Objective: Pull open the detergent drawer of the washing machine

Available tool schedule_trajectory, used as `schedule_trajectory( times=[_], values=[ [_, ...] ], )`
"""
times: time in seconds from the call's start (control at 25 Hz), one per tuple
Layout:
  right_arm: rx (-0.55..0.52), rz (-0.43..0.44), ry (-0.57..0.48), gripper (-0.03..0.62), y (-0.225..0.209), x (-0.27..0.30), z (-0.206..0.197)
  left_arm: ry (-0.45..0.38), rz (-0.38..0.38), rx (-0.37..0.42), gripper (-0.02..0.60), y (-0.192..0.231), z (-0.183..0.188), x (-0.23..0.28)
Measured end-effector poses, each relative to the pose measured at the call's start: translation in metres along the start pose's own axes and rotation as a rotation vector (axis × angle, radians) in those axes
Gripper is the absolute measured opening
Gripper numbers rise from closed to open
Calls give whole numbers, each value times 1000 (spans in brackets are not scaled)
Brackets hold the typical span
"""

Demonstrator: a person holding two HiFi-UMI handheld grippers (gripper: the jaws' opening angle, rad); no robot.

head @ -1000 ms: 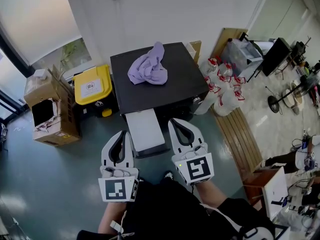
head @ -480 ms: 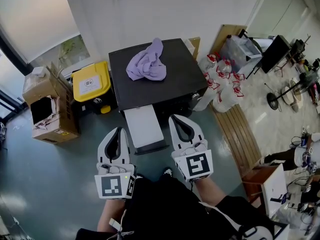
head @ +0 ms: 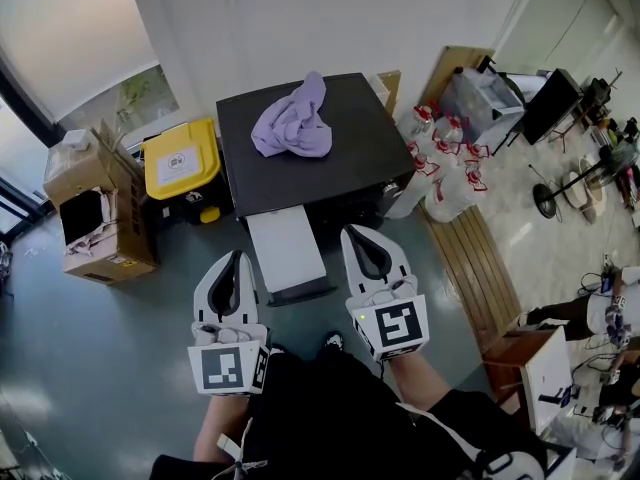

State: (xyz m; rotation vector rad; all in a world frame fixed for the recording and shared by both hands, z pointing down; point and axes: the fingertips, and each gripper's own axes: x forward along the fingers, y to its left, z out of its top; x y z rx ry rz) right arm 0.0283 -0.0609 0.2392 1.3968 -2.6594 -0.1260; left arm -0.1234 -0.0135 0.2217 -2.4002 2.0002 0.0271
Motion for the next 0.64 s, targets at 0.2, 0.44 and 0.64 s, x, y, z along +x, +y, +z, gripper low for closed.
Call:
schedule_trajectory(
  times=[0.2, 0.44, 0.64],
  values=[
    [5, -5, 1, 8, -4, 0, -2, 2, 7, -7, 21, 1, -2, 3],
    [4, -16, 3, 8, -7, -4, -2, 5, 3, -5, 21, -2, -3, 2],
    [7, -19, 1, 8, -10, -5, -1, 6, -4, -7, 21, -5, -1, 5]
  ],
)
